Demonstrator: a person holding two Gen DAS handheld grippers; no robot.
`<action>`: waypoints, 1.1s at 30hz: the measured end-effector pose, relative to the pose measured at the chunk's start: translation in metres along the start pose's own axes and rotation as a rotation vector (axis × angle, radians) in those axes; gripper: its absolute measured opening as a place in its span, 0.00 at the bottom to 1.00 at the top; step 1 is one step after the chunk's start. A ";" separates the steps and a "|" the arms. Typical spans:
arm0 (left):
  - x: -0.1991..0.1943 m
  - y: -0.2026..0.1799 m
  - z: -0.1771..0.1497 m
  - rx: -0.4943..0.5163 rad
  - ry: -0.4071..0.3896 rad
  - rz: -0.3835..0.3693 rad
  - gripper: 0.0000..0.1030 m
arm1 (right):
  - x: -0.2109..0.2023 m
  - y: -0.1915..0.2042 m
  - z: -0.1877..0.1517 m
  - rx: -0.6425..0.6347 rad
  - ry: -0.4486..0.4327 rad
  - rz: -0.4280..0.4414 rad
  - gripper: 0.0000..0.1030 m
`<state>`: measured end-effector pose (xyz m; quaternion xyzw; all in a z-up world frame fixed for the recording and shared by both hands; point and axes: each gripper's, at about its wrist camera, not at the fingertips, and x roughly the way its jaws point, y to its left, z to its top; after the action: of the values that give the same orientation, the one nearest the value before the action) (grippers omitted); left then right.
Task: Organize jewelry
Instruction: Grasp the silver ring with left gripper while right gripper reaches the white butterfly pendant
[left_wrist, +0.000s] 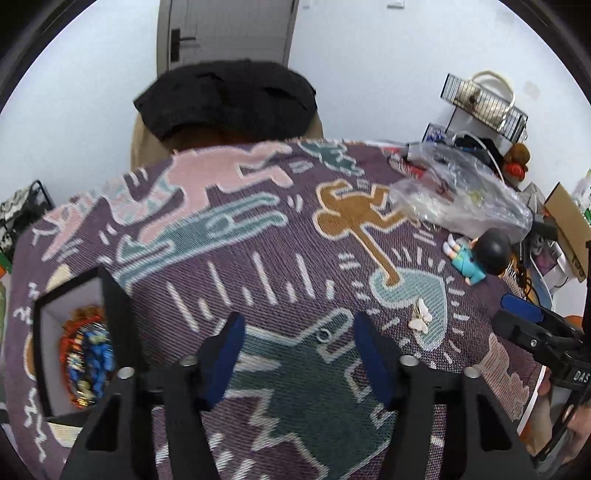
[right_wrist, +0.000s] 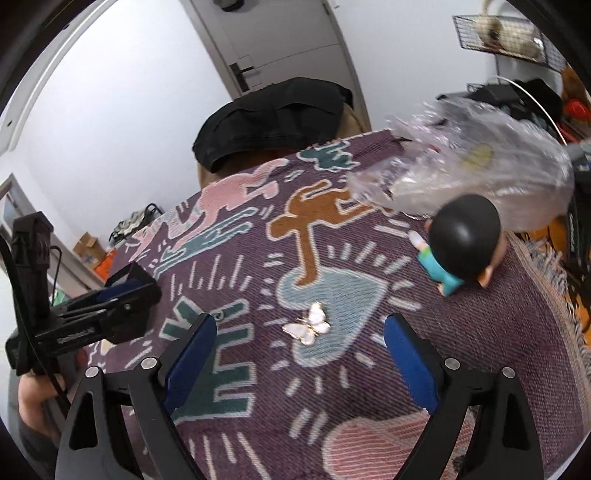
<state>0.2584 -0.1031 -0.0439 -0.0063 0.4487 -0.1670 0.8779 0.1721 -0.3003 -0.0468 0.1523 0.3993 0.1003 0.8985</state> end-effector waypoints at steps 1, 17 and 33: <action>0.006 -0.002 0.000 -0.004 0.015 0.001 0.52 | 0.000 -0.003 -0.002 0.007 0.002 0.000 0.90; 0.065 -0.022 -0.009 -0.029 0.152 0.018 0.36 | 0.016 -0.021 -0.016 0.020 0.026 -0.003 0.80; 0.064 -0.016 -0.005 0.017 0.140 0.083 0.13 | 0.030 -0.013 -0.012 0.003 0.047 0.004 0.78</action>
<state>0.2844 -0.1367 -0.0950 0.0314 0.5075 -0.1342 0.8506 0.1835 -0.3012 -0.0794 0.1521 0.4202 0.1050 0.8884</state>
